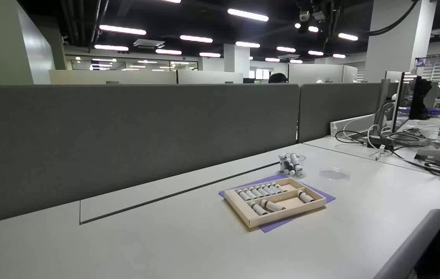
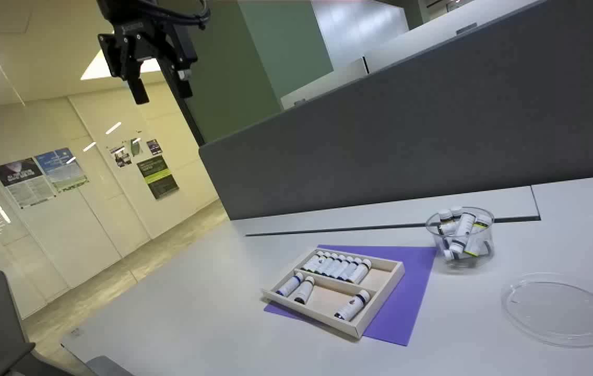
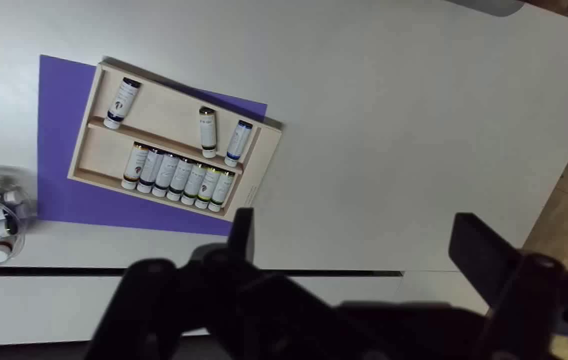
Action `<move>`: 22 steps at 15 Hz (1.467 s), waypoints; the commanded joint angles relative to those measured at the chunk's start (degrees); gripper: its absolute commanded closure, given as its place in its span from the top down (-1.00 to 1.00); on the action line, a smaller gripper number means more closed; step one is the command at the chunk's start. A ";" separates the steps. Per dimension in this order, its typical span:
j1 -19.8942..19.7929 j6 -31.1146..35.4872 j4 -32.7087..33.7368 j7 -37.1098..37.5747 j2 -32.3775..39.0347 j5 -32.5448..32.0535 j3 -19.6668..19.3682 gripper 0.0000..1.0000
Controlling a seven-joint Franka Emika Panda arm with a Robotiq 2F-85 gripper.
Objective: Take one bottle from the container and place it on the bottom part of the tray
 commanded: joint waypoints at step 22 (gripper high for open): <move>-1.29 19.22 -3.13 -4.71 20.41 1.88 4.81 0.31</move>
